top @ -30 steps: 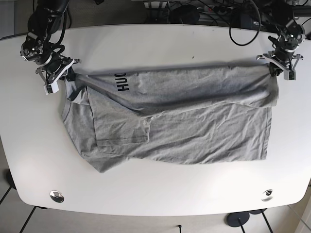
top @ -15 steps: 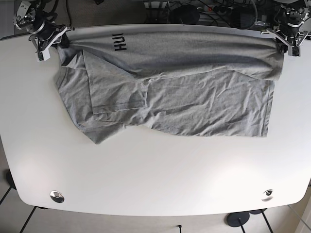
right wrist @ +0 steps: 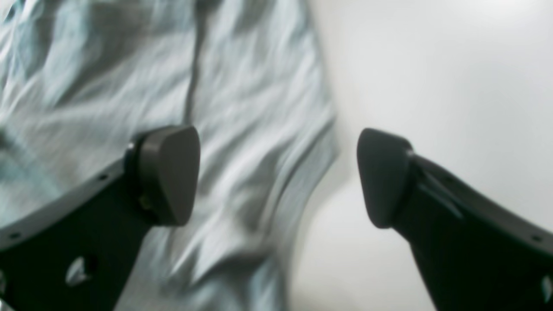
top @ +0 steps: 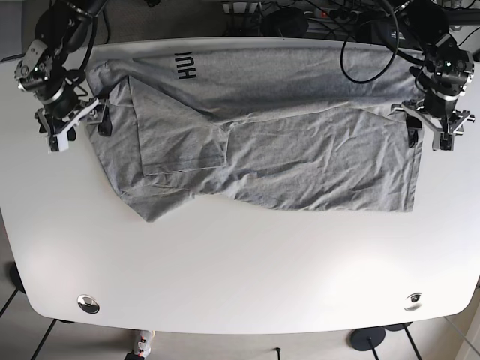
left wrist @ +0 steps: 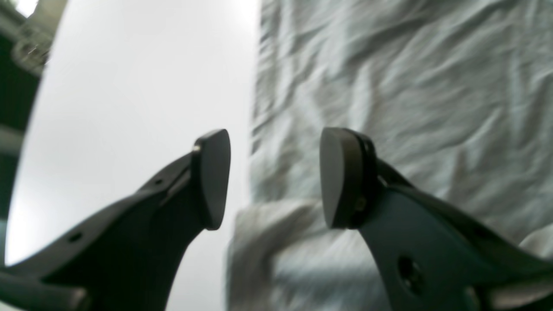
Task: Fold the T-shirt properly
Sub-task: 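Grasp the shirt's middle with both grippers and lift it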
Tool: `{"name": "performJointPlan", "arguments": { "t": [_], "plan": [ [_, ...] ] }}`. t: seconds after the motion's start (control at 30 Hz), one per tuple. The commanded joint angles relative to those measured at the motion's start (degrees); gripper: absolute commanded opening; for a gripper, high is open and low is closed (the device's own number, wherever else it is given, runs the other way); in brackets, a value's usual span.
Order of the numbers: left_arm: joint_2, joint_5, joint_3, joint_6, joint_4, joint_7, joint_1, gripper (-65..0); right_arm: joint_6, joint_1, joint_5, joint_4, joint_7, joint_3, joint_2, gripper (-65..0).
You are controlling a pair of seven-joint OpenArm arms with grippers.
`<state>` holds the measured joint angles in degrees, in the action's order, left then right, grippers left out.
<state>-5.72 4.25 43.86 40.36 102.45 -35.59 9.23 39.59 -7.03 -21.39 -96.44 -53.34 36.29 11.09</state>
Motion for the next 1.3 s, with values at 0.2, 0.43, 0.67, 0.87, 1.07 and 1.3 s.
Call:
{"name": "performJointPlan", "arguments": {
  "t": [0.2,0.43,0.67,0.87,1.07,1.3],
  "plan": [
    [-0.75,-8.25,-2.05,-0.36,-7.03,1.09,-13.15,-33.9,0.41,16.92,8.07,16.22,7.50,-6.45,2.58,-11.1],
    [-0.75,-8.78,-2.23,-0.36,-10.89,1.09,-18.33,-33.9,0.41,27.82,10.88,38.64,21.65,-15.94,6.18,-11.3],
    [-3.03,-8.69,-2.23,-8.05,-19.51,1.18,-22.29,-32.6,0.41,27.64,10.44,43.83,25.17,-17.88,5.30,-37.7],
    [-7.78,-8.43,-4.43,-15.52,-35.51,1.18,-30.99,-16.4,0.41,27.47,10.88,43.83,25.25,-17.79,3.98,-62.8],
    [-10.68,-8.60,-6.54,-15.52,-51.51,6.63,-36.97,-16.1,0.41,27.47,10.62,43.92,25.25,-17.79,3.90,-62.8],
    [-11.47,-8.43,-10.76,-15.61,-61.97,9.70,-39.34,-16.4,0.41,27.47,10.35,43.92,25.17,-17.70,3.81,-62.8]
  ]
}}
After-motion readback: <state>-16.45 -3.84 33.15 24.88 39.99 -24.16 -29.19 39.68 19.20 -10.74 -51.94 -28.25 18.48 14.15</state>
